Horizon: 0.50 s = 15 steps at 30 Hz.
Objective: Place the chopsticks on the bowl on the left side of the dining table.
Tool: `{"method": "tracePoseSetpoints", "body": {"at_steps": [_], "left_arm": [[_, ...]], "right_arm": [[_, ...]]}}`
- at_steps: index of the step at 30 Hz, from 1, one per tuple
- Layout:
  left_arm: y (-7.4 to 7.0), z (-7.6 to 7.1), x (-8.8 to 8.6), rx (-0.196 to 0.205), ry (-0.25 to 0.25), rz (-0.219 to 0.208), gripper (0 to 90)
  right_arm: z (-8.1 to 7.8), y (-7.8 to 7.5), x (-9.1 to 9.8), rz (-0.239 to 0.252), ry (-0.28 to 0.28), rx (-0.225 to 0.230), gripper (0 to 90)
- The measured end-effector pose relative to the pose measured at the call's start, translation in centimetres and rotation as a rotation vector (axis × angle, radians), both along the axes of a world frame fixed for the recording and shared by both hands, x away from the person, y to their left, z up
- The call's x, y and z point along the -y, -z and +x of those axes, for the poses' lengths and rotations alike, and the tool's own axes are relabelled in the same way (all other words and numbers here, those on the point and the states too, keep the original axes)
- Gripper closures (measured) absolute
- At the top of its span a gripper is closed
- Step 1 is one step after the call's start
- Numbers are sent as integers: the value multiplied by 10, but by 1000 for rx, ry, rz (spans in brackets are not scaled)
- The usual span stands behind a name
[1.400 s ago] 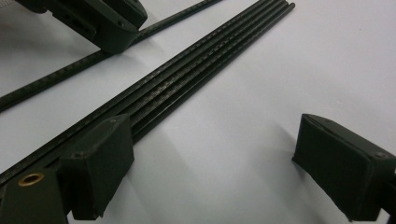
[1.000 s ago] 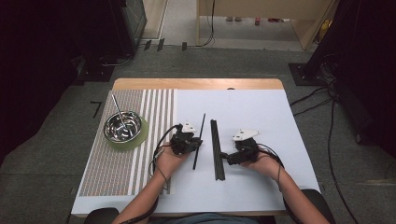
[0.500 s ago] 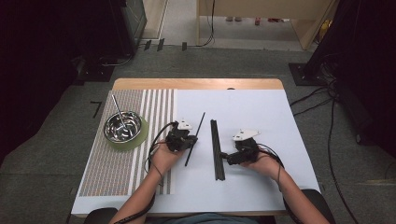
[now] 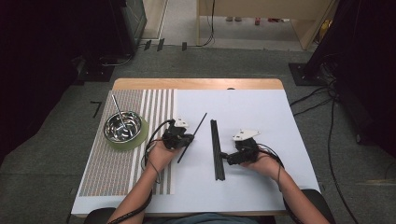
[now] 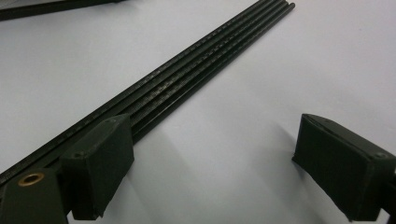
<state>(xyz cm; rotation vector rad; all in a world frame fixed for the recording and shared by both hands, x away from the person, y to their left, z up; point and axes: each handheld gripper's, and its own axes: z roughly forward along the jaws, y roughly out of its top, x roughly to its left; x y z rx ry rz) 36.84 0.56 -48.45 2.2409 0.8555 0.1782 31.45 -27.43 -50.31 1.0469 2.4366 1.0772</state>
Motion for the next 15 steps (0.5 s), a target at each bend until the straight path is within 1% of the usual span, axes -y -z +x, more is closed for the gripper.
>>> {"method": "tracePoseSetpoints", "body": {"at_steps": [1,3,6,8,9,12,13,15], "left_arm": [[0,1,-2,-11,2,-6,844],[0,2,-3,-15,-1,-8,846],[0,3,-4,-18,11,-10,848],[-1,3,-5,-14,22,-1,848],[-3,3,-7,-1,22,27,852],[-3,5,-11,-1,12,34,854],[-2,6,-13,-10,1,23,854],[-1,6,-12,-6,2,27,851]], "right_arm": [[0,0,0,0,0,0,114],[0,0,0,0,0,0,114],[0,0,0,0,0,0,114],[0,0,0,0,0,0,114],[0,0,0,0,-3,4,114],[0,0,0,0,-3,3,114],[0,0,0,0,-3,3,114],[0,0,0,0,-3,3,114]]}}
